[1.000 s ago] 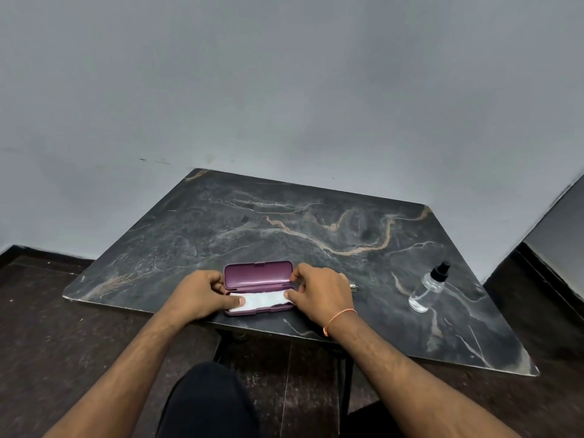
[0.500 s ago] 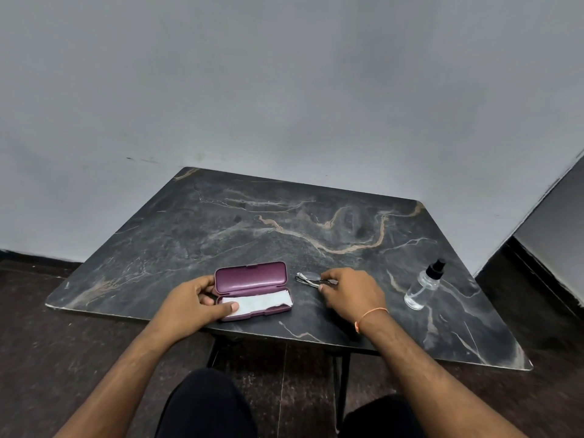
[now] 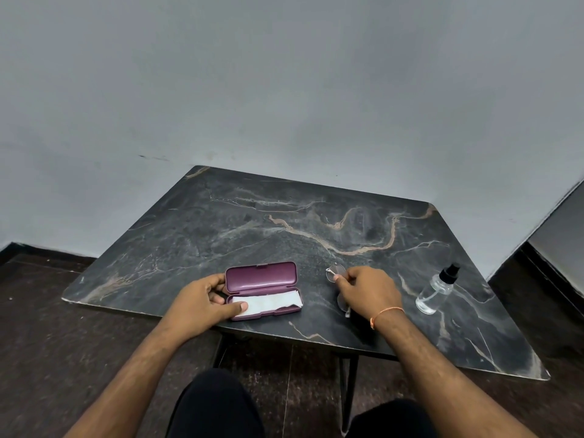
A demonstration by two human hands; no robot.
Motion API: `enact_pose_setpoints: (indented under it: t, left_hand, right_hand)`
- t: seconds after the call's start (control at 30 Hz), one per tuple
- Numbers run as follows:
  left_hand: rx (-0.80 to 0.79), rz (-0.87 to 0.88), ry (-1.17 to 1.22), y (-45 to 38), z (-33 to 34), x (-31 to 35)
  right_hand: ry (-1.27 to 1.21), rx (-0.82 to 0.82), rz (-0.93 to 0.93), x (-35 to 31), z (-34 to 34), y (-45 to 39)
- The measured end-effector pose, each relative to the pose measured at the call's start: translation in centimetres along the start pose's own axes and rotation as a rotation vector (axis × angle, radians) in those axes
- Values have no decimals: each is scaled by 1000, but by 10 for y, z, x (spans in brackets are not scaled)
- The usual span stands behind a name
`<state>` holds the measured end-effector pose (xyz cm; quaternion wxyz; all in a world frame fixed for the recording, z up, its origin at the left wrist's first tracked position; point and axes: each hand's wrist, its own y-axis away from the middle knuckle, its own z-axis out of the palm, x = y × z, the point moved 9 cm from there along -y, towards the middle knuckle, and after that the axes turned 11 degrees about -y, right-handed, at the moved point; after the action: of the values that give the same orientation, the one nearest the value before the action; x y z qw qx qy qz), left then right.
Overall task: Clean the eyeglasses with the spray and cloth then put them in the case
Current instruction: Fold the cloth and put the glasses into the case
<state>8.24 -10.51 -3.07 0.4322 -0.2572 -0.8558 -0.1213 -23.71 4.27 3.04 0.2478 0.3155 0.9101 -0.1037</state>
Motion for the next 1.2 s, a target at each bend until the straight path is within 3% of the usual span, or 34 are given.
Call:
enact_pose_setpoints:
  t: [0.33,0.77,1.2]
  left_hand:
    - [-18,15,14,2,0,3]
    - [12,73,-79,10,-3,14]
    - [-4,54,-44,10,0,13]
  right_hand:
    - [-106,-11,32,5,-3,-7]
    - [-54,-58,-77,-8,6,-17]
    - [-528,0,-32,1,-2,-15]
